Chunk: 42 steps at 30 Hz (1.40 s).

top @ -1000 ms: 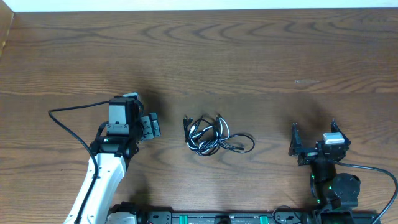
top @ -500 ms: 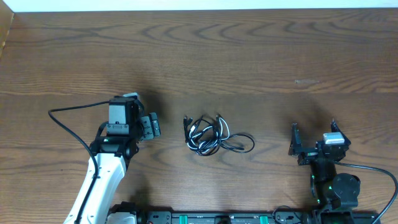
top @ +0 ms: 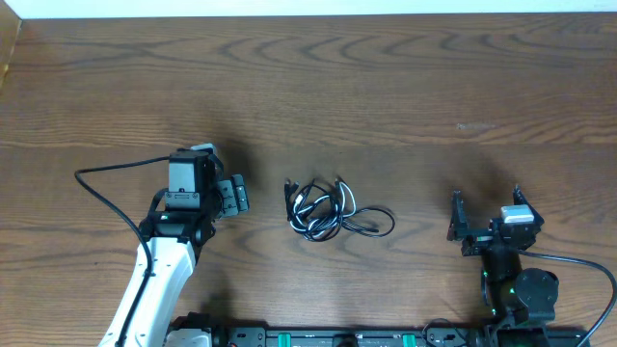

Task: Untangle cables
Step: 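Advance the left gripper rightward toward the left edge of the cables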

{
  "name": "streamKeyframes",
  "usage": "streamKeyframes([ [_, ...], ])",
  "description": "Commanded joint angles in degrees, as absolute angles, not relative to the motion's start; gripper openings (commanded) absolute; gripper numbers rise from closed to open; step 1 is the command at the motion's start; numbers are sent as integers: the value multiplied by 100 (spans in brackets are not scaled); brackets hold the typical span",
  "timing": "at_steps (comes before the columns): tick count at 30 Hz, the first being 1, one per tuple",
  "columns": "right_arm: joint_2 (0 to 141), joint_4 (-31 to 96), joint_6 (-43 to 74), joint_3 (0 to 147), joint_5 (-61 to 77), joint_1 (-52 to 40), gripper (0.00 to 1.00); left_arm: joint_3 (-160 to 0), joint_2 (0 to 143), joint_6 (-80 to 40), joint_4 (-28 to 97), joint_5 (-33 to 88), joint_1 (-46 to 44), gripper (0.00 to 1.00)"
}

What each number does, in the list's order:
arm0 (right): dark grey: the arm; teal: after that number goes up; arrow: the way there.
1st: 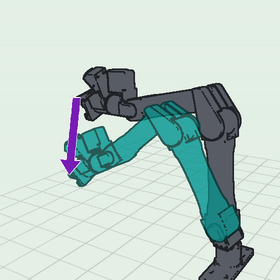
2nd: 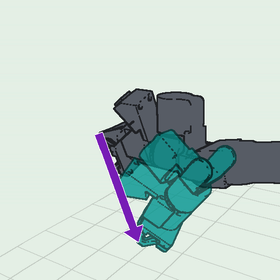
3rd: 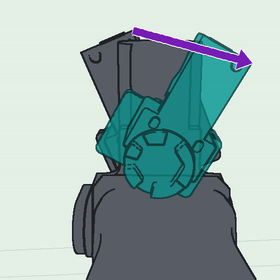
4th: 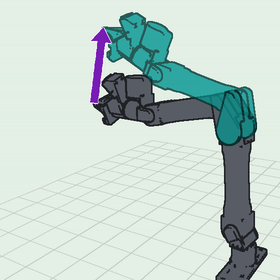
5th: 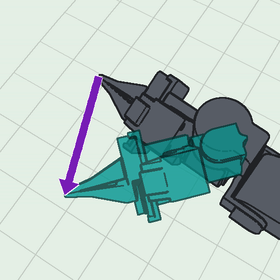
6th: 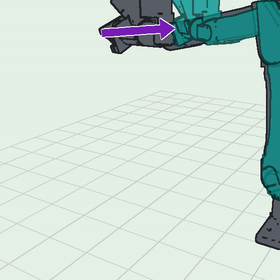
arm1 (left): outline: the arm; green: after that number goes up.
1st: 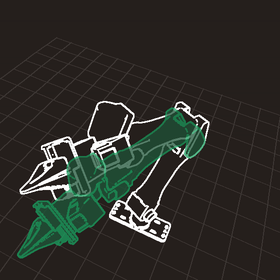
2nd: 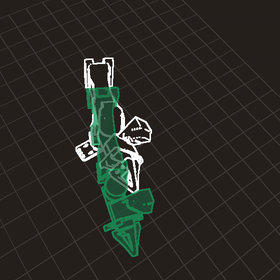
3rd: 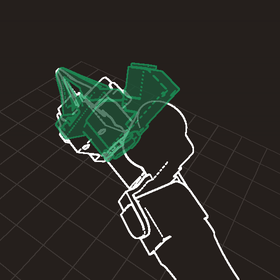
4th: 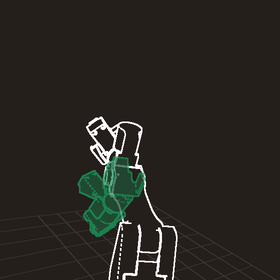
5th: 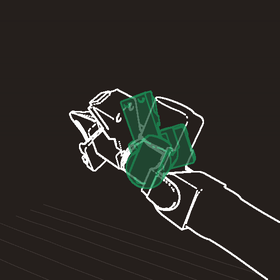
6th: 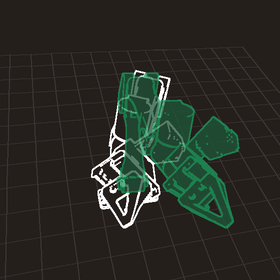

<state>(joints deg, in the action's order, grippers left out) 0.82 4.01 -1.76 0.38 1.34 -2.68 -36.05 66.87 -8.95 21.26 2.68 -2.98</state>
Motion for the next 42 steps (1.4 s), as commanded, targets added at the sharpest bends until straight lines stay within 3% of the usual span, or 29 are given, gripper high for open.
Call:
streamKeyframes([
  [1, 38, 425, -224, 32, 165, -191, 99, -3754, 6709, -814, 2161, 287, -266, 87],
  [42, 38, 425, -224, 32, 165, -191, 99, -3894, 6709, -281, 1874, 753, -919, 87],
])
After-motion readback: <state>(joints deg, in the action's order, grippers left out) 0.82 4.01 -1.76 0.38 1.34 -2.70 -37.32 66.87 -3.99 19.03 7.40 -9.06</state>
